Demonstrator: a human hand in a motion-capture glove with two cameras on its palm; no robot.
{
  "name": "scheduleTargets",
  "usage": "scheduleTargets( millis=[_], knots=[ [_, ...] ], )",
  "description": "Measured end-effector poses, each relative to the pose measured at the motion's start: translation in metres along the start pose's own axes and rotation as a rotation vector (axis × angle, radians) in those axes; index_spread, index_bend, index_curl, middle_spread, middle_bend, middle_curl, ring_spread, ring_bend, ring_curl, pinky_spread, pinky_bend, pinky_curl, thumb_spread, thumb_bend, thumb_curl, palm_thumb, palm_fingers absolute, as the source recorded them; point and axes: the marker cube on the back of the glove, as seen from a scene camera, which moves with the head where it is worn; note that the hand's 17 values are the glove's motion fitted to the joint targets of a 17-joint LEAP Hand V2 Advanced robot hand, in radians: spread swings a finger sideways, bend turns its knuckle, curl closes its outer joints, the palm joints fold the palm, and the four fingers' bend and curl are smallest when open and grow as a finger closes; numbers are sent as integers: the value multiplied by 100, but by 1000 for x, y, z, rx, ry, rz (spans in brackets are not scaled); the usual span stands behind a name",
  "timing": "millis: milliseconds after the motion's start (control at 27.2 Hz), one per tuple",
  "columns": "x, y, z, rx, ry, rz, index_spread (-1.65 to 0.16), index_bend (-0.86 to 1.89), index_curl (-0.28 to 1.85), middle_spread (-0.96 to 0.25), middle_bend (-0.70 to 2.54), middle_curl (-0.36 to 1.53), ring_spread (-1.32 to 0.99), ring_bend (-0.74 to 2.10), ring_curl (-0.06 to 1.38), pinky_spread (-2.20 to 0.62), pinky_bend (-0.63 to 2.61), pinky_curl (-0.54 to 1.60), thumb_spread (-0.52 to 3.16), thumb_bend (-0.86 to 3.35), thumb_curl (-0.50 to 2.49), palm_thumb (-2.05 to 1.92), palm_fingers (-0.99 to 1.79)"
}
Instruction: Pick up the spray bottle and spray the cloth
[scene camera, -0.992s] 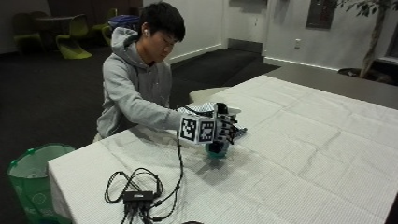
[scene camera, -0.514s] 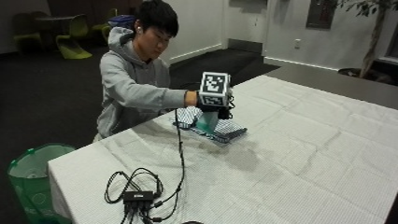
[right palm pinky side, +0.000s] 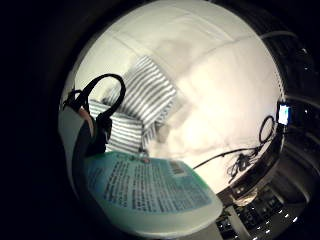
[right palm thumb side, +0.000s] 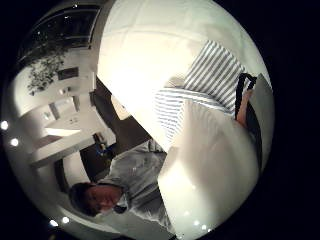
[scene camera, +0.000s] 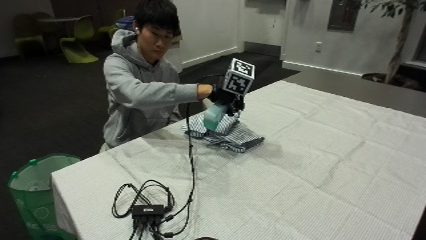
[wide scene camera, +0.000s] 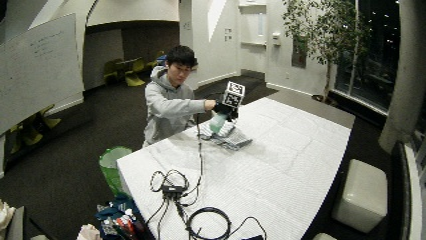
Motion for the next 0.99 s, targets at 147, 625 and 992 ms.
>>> scheduleTargets(
  millis=[147, 625, 992],
  knots=[
    [-6, -6, 31, -53, 9, 6, -20, 54, 55, -7, 70, 53, -16, 61, 46, -28, 34, 41, 9, -3, 66, 96, 139],
    [-23, 12, 5, -32, 87, -6, -20, 54, 57, -7, 71, 53, -16, 61, 46, -28, 34, 42, 5, -3, 68, 96, 138],
    [-19, 10, 22, -60, 107, 5, -20, 54, 57, -7, 71, 53, -16, 61, 47, -28, 33, 43, 4, -3, 69, 95, 138]
  ],
)
